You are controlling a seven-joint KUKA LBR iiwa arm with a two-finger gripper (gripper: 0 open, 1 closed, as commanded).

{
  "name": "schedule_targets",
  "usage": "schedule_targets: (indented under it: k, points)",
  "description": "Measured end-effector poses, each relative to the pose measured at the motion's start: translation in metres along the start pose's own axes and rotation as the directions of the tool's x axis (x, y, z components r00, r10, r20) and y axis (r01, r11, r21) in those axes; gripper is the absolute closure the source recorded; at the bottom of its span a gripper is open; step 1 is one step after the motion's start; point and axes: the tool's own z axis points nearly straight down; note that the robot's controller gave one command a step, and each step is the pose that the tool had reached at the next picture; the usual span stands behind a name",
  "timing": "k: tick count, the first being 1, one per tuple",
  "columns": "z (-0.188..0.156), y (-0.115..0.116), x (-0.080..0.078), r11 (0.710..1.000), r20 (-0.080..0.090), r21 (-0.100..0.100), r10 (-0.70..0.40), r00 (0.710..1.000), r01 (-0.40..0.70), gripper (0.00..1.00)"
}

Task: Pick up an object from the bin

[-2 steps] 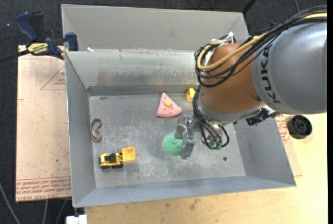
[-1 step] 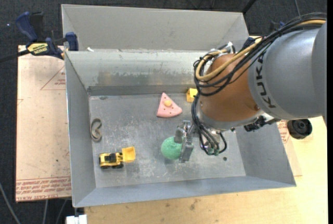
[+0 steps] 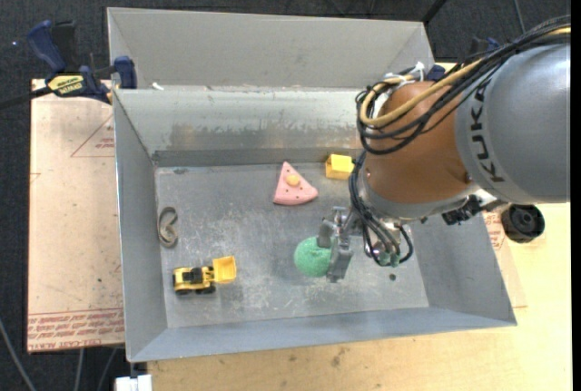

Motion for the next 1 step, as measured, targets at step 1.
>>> schedule_targets:
  k: [1]
  points:
    - [0.0122,0.0114,-0.0251,1.0,0.025,-0.005,0.009,1.0,-0.009,1.0]
